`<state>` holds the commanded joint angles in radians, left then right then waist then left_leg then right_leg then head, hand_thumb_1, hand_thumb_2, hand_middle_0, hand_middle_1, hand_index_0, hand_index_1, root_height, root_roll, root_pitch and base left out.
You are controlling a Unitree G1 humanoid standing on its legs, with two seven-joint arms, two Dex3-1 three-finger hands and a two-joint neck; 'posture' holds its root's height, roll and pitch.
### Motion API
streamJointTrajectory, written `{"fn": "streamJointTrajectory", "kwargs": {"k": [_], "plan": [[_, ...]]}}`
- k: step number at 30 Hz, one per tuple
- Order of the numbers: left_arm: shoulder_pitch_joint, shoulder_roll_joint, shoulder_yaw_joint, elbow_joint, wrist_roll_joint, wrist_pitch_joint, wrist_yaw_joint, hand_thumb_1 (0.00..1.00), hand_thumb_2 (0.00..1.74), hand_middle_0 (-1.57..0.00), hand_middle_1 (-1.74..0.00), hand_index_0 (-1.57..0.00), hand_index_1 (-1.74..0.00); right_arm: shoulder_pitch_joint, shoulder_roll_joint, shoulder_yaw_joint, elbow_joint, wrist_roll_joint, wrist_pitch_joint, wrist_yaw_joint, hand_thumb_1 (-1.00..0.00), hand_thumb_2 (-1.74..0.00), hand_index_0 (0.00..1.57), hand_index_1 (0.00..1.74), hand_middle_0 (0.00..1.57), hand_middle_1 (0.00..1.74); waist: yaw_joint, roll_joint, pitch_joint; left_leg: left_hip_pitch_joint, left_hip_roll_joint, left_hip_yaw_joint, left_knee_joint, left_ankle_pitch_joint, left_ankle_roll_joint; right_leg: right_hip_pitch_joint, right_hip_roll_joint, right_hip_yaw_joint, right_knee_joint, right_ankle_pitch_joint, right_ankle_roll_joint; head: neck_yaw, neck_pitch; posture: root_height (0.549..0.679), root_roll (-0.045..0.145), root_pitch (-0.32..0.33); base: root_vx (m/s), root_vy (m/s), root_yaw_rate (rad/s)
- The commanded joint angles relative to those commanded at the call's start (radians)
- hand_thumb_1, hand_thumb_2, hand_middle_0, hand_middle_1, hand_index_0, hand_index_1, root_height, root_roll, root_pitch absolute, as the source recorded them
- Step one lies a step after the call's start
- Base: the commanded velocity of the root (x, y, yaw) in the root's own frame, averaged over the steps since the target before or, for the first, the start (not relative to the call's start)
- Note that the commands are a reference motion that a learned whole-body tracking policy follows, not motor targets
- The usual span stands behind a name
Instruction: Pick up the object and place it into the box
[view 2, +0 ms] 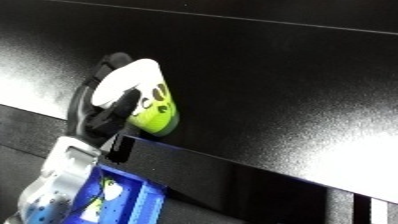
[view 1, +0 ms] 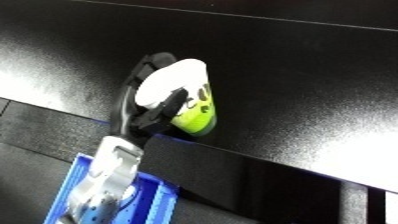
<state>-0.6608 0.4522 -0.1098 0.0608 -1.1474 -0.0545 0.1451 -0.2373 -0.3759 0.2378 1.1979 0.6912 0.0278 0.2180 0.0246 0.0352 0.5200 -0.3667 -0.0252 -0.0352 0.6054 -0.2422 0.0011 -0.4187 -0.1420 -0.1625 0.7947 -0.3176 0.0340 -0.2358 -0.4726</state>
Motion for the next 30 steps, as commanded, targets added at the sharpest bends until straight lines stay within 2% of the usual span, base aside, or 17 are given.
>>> {"fn": "streamJointTrajectory", "kwargs": {"k": [3,8,13,16,19,21,25,29,30], "plan": [[0.072,0.023,0.073,-0.021,0.015,-0.054,0.007,1.00,1.74,-1.57,-1.74,-1.57,-1.74,0.015,-0.003,-0.013,-0.001,0.012,-0.017,0.004,0.00,0.00,0.00,0.00,0.00,0.00,0.026,0.005,0.000,-0.003,-0.006,-0.012,-0.007,0.007,-0.0029,0.005,-0.0051,-0.014,0.000,-0.004,-0.0029,0.017,-0.003,0.638,0.053,-0.007,-0.034,-0.020,0.172],[0.177,0.040,0.179,0.003,0.049,-0.136,0.043,1.00,1.74,-1.57,-1.74,-1.57,-1.74,0.036,-0.004,-0.029,-0.001,0.021,-0.030,0.007,0.00,0.00,0.00,0.00,0.00,0.00,0.056,0.008,0.000,-0.009,-0.014,-0.027,0.002,0.009,-0.0039,0.011,-0.0110,-0.031,0.014,-0.017,-0.0102,-0.011,-0.006,0.637,0.057,-0.009,-0.012,-0.008,0.134],[0.286,0.039,0.254,0.103,0.139,-0.204,0.100,1.00,1.74,-1.57,-1.74,-1.57,-1.74,0.048,0.002,-0.038,-0.005,0.022,-0.026,0.000,0.00,0.00,0.00,0.00,0.00,0.00,0.081,0.006,0.000,-0.016,-0.024,-0.039,0.016,0.007,-0.0008,0.019,-0.0097,-0.042,0.022,-0.030,-0.0168,-0.064,-0.014,0.636,0.058,-0.012,-0.004,-0.006,0.126],[0.340,0.046,0.284,0.194,0.190,-0.255,0.125,1.00,1.74,-1.57,-1.74,-1.57,-1.74,0.053,0.004,-0.036,-0.002,0.023,-0.020,-0.001,0.00,0.00,0.00,0.00,0.00,0.00,0.091,0.005,0.000,-0.017,-0.025,-0.042,0.022,0.007,0.0009,0.027,-0.0067,-0.047,0.027,-0.041,-0.0212,-0.090,-0.030,0.635,0.058,-0.014,-0.007,0.012,0.071],[0.378,0.055,0.304,0.300,0.206,-0.317,0.135,1.00,1.74,-1.57,-1.74,-1.57,-1.74,0.053,0.003,-0.032,0.004,0.021,-0.012,0.001,0.00,0.00,0.00,0.00,0.00,0.00,0.096,0.003,0.000,-0.012,-0.022,-0.045,0.020,0.011,0.0004,0.041,-0.0024,-0.052,0.025,-0.050,-0.0258,-0.153,-0.054,0.636,0.057,-0.019,-0.005,0.045,0.037],[0.400,0.057,0.316,0.377,0.176,-0.353,0.143,1.00,1.74,-1.57,-1.74,-1.57,-1.74,0.051,0.003,-0.030,0.007,0.020,-0.008,-0.001,0.00,0.00,0.00,0.00,0.00,0.00,0.100,-0.001,0.000,-0.009,-0.019,-0.046,0.017,0.013,-0.0003,0.053,0.0007,-0.055,0.022,-0.056,-0.0281,-0.211,-0.064,0.636,0.057,-0.023,-0.001,0.041,0.045],[0.416,0.072,0.327,0.525,0.139,-0.394,0.166,1.00,1.74,-1.57,-1.74,-1.57,-1.74,0.044,0.008,-0.020,0.010,0.025,0.002,-0.002,0.00,0.00,0.00,0.00,0.00,0.00,0.103,-0.022,0.000,-0.005,-0.009,-0.043,0.017,0.017,-0.0010,0.078,0.0092,-0.065,0.015,-0.065,-0.0327,-0.332,-0.095,0.636,0.051,-0.032,0.004,-0.001,0.054],[0.406,0.089,0.320,0.642,0.119,-0.391,0.196,1.00,1.74,-1.57,-1.74,-1.57,-1.74,0.042,0.020,-0.001,0.010,0.031,0.012,-0.004,0.00,0.00,0.00,0.00,0.00,0.00,0.103,-0.049,0.000,-0.005,0.003,-0.044,0.013,0.024,-0.0033,0.098,0.0181,-0.074,0.019,-0.079,-0.0396,-0.478,-0.052,0.635,0.045,-0.043,0.026,-0.018,0.047],[0.401,0.093,0.320,0.672,0.111,-0.385,0.200,1.00,1.74,-1.57,-1.74,-1.57,-1.74,0.043,0.023,0.004,0.009,0.032,0.014,-0.004,0.00,0.00,0.00,0.00,0.00,0.00,0.102,-0.056,0.000,-0.005,0.006,-0.045,0.011,0.025,-0.0033,0.103,0.0206,-0.075,0.020,-0.083,-0.0410,-0.530,-0.061,0.634,0.044,-0.045,0.025,-0.007,0.041]]}}
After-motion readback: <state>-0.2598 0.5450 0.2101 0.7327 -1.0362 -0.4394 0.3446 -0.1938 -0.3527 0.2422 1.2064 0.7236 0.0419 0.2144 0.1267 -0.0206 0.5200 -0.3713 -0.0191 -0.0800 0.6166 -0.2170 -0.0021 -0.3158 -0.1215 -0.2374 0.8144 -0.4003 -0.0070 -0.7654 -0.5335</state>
